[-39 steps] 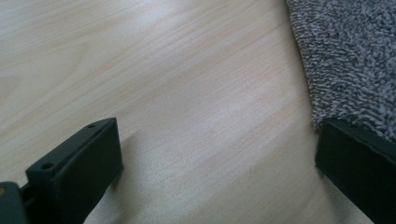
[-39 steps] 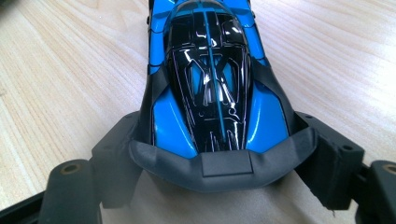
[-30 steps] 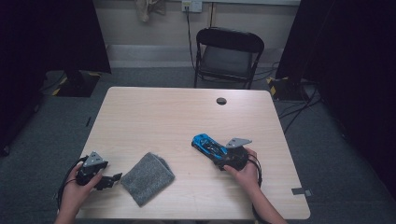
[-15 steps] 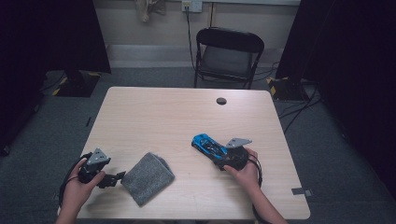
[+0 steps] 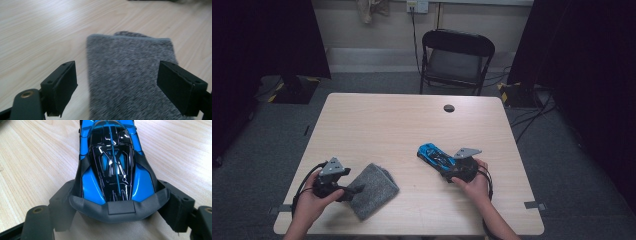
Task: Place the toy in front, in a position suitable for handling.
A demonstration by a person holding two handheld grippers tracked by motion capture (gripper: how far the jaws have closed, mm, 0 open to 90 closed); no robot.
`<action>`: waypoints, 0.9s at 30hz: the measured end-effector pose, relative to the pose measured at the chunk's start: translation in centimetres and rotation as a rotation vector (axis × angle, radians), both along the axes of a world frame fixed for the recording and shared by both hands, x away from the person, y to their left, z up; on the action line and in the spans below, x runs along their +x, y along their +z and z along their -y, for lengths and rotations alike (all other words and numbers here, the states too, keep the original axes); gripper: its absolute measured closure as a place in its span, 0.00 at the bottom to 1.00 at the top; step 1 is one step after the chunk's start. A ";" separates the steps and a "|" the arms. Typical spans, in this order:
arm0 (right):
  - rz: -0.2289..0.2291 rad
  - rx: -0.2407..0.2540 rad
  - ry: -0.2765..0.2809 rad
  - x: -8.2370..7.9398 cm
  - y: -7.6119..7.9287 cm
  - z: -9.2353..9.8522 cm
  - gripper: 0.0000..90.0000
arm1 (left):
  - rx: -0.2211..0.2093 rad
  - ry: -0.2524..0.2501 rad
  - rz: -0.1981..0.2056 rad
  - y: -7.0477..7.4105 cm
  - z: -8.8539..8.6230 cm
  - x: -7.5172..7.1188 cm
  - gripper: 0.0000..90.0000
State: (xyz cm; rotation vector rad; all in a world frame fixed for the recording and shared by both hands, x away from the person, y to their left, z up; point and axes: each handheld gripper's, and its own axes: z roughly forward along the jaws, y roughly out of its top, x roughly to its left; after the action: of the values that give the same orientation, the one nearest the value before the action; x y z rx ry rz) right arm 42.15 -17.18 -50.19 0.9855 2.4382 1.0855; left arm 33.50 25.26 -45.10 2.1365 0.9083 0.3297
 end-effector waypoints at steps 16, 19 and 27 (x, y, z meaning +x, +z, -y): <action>0.003 0.000 -0.002 0.0 0.0 0.0 0.26 | 0.045 -0.074 -0.065 -1.9 3.8 0.3 0.17; 0.002 0.000 -0.002 0.0 0.0 0.0 0.26 | 0.050 -0.074 -0.065 -2.0 4.0 0.2 0.17; 0.002 0.000 -0.003 0.0 0.0 0.0 0.26 | 0.098 -0.079 -0.050 -2.6 4.4 0.3 0.18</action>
State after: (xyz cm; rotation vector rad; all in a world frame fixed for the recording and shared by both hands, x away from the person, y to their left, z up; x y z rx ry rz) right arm 42.13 -17.15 -50.21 0.9866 2.4346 1.0851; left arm 33.84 20.86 -47.74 2.2727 0.8489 0.2868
